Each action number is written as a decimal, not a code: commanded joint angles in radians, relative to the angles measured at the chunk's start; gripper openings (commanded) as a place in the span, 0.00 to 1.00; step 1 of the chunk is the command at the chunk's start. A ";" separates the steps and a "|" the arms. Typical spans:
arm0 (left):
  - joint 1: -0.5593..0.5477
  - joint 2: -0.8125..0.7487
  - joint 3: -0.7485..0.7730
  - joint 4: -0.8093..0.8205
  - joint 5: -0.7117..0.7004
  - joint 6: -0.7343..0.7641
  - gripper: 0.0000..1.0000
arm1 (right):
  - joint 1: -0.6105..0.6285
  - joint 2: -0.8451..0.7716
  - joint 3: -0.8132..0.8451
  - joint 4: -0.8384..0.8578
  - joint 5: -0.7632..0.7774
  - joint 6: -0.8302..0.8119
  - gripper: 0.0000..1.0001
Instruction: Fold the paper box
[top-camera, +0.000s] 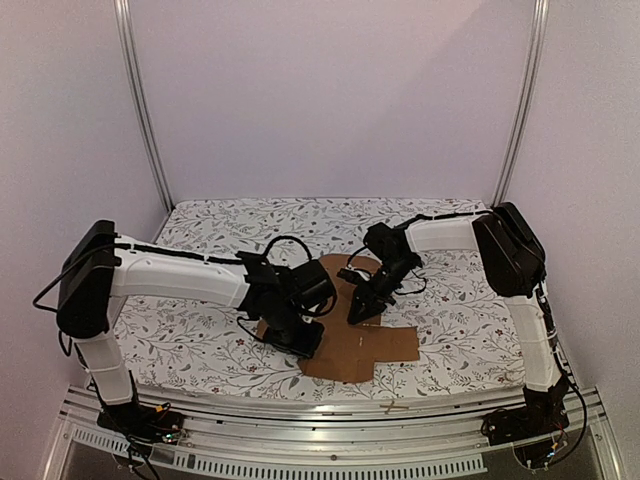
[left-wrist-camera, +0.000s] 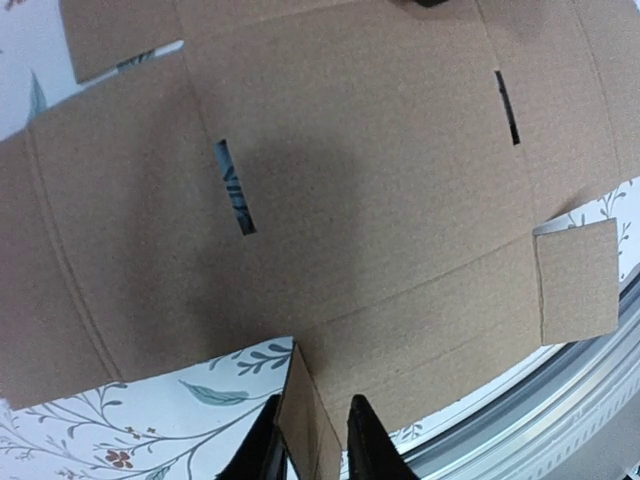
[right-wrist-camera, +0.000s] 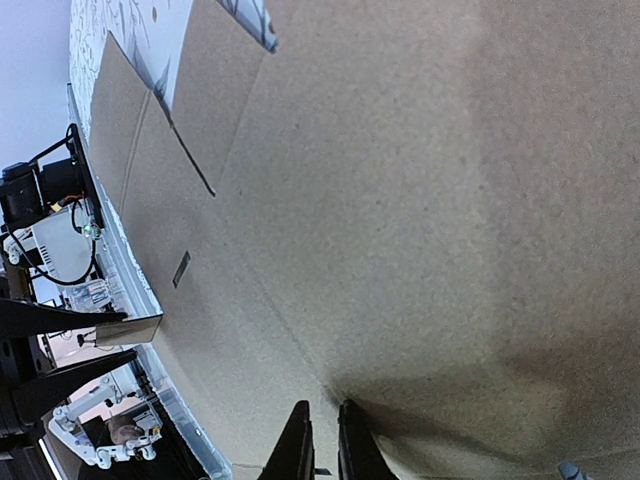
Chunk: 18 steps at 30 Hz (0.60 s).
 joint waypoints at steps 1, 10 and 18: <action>-0.011 -0.074 -0.022 -0.059 -0.087 0.019 0.26 | -0.003 0.097 -0.043 0.029 0.183 -0.003 0.09; 0.099 -0.257 -0.283 0.019 -0.128 0.068 0.17 | -0.005 0.097 -0.044 0.031 0.181 -0.005 0.08; 0.078 -0.149 -0.297 0.131 0.001 0.097 0.04 | -0.004 0.100 -0.044 0.031 0.183 -0.006 0.08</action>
